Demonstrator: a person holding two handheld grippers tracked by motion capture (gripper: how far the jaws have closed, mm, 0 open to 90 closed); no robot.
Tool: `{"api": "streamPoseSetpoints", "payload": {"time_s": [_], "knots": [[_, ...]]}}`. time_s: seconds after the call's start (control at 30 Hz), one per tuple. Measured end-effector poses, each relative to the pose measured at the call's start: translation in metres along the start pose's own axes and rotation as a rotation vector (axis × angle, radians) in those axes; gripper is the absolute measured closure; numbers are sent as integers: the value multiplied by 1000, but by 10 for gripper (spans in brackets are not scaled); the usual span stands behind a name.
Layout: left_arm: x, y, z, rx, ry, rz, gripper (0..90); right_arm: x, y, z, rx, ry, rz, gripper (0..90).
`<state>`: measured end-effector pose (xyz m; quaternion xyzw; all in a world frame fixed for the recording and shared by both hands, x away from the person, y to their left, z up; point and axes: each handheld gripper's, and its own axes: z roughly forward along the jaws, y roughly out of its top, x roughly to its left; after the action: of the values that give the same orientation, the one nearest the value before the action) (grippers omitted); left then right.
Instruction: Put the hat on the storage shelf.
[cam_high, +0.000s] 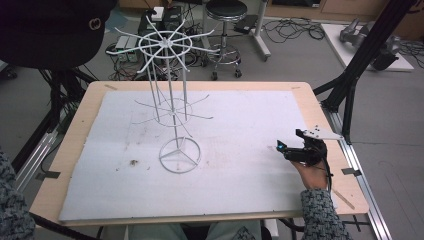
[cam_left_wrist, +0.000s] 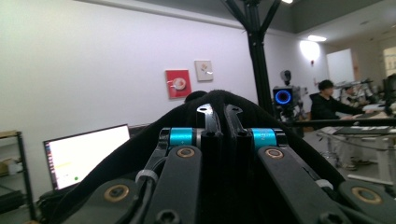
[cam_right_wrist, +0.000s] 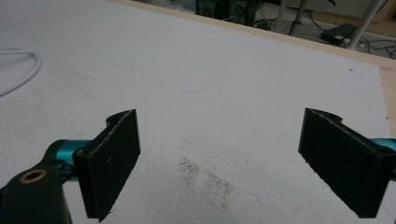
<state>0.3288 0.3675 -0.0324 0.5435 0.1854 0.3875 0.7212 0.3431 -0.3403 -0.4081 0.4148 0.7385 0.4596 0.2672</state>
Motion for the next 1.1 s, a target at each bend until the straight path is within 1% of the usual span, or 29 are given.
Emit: {"api": "streamPoseSetpoints", "payload": {"time_s": [0.17, 0.23, 0.37, 0.43, 0.5, 0.57, 0.73, 0.77, 0.8, 0.83, 0.87, 0.93, 1.0, 1.03, 1.07, 1.1], "knots": [[1, -1, 0, -13, -51, -34, 864, 0, 0, 0, 1, 0, -1, 118], [1, -1, 0, -15, -55, -39, 864, 0, 0, 0, 4, 0, 5, 118], [2, 2, -4, -41, -85, -73, 863, 0, 0, 0, 5, 1, -1, 118], [2, 3, -6, -45, -88, -82, 863, 1, 0, 1, 5, 0, 1, 118], [1, 4, -6, -45, -89, -84, 863, 1, 0, 1, 6, 0, 1, 118], [-1, 4, -7, -41, -100, -86, 863, 1, 0, 1, 5, 0, 1, 118], [-7, 1, -4, -29, -132, -107, 863, 1, 0, 2, 4, 0, -3, 118], [-7, 1, -4, -29, -132, -107, 863, 1, 0, 2, 5, 0, -6, 118], [-8, -1, -3, -24, -144, -118, 863, 1, 0, 2, 4, -1, -5, 118], [-8, -1, -3, -24, -144, -118, 863, 1, 0, 2, 4, -1, -5, 118], [-8, -2, -3, -25, -152, -129, 863, 1, 0, 2, 5, 1, -4, 118], [-9, -2, -3, -21, -161, -135, 863, 1, 0, 2, 8, 1, -2, 118], [-9, -2, -3, -22, -167, -137, 863, 1, 0, 2, 9, 0, -3, 118], [-10, -2, -3, -24, -174, -148, 863, 1, 0, 3, 7, 1, -3, 118], [-10, -2, -3, -24, -174, -148, 863, 1, 0, 3, 10, 0, -1, 118], [-11, -1, -3, -29, -183, -149, 863, 1, 0, 3, 13, 1, -4, 118]]}}
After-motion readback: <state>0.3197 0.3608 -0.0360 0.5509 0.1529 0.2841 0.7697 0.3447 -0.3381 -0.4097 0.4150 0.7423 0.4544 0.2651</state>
